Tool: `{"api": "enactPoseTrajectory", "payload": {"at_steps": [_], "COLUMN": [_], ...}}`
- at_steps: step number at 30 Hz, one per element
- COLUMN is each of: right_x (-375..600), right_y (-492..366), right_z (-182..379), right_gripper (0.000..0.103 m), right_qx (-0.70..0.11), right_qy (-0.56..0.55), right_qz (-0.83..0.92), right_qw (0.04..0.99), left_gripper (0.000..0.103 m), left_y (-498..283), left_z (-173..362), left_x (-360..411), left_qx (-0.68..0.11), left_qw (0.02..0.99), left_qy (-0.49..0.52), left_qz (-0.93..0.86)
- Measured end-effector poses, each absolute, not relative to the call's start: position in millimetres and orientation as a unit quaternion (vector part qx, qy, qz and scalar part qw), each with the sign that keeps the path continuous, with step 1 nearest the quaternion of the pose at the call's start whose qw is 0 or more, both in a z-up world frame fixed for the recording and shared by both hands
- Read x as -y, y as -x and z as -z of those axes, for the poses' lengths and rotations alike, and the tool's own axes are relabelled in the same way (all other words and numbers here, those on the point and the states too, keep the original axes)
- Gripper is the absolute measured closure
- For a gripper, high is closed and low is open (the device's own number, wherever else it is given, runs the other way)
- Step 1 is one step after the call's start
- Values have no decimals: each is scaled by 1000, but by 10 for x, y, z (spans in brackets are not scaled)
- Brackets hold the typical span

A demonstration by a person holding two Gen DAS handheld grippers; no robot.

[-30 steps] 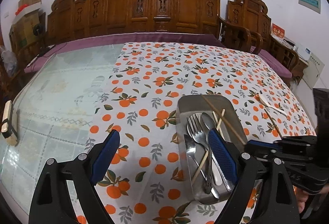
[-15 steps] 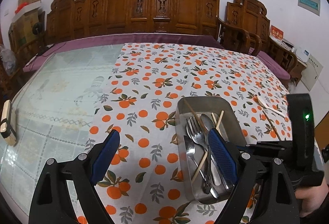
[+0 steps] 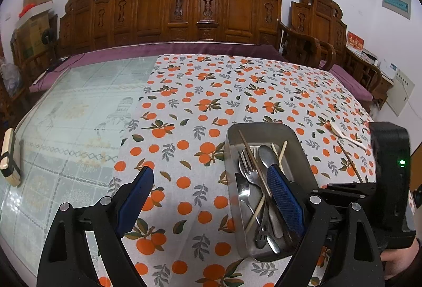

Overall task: Organize utensils
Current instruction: 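Lower the wooden chopstick into the grey tray and open the right tool, then reach to the table and grasp the white plastic spoon with the right tool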

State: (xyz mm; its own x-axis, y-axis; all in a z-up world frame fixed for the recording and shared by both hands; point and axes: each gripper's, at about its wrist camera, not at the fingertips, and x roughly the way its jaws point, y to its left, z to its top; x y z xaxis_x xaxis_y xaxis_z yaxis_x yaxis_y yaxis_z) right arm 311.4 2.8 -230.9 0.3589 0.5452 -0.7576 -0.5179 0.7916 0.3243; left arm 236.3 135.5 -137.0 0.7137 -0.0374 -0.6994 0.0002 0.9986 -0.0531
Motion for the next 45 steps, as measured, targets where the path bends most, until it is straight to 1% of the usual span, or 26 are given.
{"api": "enactPoseTrajectory", "payload": {"at_steps": [7,14,17,19,22,25,26,33,37,45], "right_x": [359,1170,1535,1743,2026,2280,2340,2593,2585,2588], "right_y": [-2959,-2958,-3024,-3069,-3187,-3358,-3417,-3801,-3999,-4280], "right_z": [2057,1883,1869,1878,1924,2029,2066,2318,2482,2722], "right_gripper": [93,93,85,85,83,74,73,72,72,72], "right_qx": [-415,-382,-375,-371,-370,-372,-374,-392,-402,-439], "right_qy": [22,48,51,47,51,56,56,55,82,92], "right_qz": [-320,-275,-251,-238,-221,-204,-200,-192,-200,-222], "right_qw": [851,881,891,896,901,904,904,898,890,866], "left_gripper": [19,19,19,19,19,19,19,19,19,19], "left_y": [-2341,-2305,-2289,-2291,-2313,-2350,-2365,-2471,-2531,-2670], "left_z": [1362,1346,1338,1336,1334,1349,1362,1485,1553,1712], "left_x": [-1224,-898,-730,-613,-462,-318,-264,91,261,592], "left_qx": [-369,-361,-356,-356,-358,-365,-367,-385,-392,-412], "left_qw": [929,932,934,934,933,930,929,921,918,907], "left_qy": [25,18,6,1,-2,-7,-10,-31,-39,-48], "left_qz": [17,28,29,30,33,37,39,51,56,71]}}
